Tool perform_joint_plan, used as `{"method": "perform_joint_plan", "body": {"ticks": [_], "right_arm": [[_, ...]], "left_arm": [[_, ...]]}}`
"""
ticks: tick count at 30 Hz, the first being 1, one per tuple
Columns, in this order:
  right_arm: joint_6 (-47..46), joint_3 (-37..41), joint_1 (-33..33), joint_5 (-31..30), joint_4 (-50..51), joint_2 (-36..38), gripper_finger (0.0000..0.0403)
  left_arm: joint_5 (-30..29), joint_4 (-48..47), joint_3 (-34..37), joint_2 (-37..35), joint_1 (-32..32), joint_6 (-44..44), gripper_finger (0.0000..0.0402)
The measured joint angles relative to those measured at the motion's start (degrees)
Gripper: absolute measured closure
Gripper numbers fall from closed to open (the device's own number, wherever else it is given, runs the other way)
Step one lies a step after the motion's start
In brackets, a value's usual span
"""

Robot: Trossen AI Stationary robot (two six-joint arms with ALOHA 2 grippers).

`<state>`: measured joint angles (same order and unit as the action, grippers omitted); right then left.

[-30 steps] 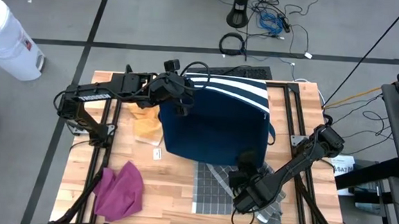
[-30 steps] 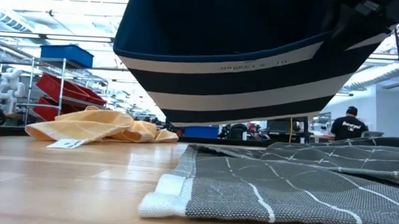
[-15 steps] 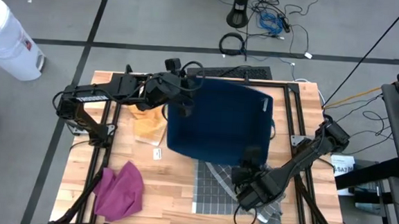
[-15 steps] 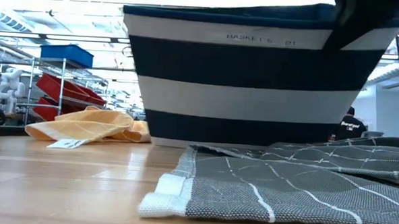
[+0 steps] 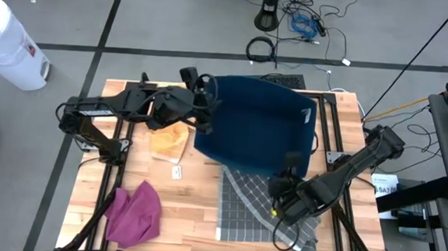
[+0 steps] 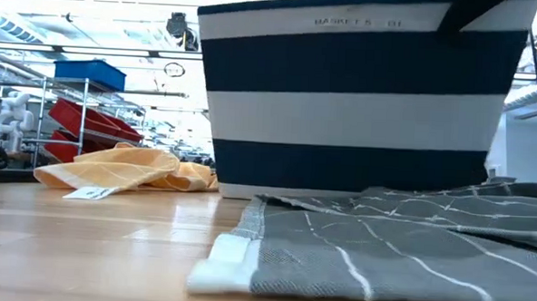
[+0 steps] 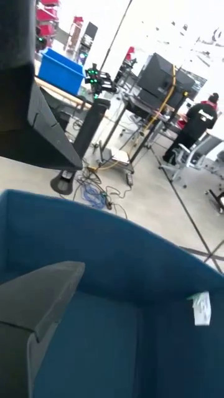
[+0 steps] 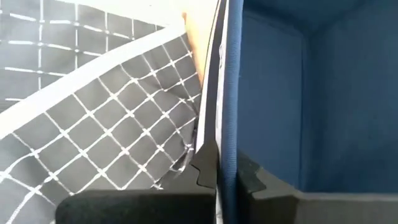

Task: Fold towel
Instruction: Fold the gray patterned towel

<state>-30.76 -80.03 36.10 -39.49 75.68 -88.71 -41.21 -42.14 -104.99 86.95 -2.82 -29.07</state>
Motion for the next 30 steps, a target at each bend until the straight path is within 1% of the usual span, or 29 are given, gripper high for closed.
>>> {"method": "perform_joint_plan", "body": {"ticks": [7,11,14,18,25,27,30], "right_arm": [[4.54,0.00,-3.35,4.40,-1.16,6.00,0.0402],[7.96,0.00,-6.00,5.74,-1.13,7.44,0.0398],[10.39,0.00,-8.08,5.74,-1.05,7.61,0.0384],[13.12,0.00,-10.30,4.49,-0.83,7.61,0.0347],[13.50,0.00,-11.81,0.96,2.25,7.61,0.0251],[12.77,0.00,-11.76,-0.79,3.38,7.61,0.0232],[12.85,0.00,-12.03,-2.16,3.72,7.61,0.0218]], "left_arm": [[-0.18,-1.43,0.00,-0.07,-3.20,0.03,0.0143],[-1.40,-1.37,0.00,-0.08,-4.59,0.01,0.0143],[-1.59,-1.75,0.00,-0.08,-5.19,0.21,0.0143],[-2.51,-2.48,0.01,-0.08,-5.87,0.27,0.0143],[-2.82,-5.11,0.04,-0.08,-6.70,1.83,0.0143],[-2.88,-6.17,0.04,-0.06,-6.68,2.17,0.0143],[-2.95,-6.66,0.04,-0.06,-6.48,2.88,0.0143]]}}
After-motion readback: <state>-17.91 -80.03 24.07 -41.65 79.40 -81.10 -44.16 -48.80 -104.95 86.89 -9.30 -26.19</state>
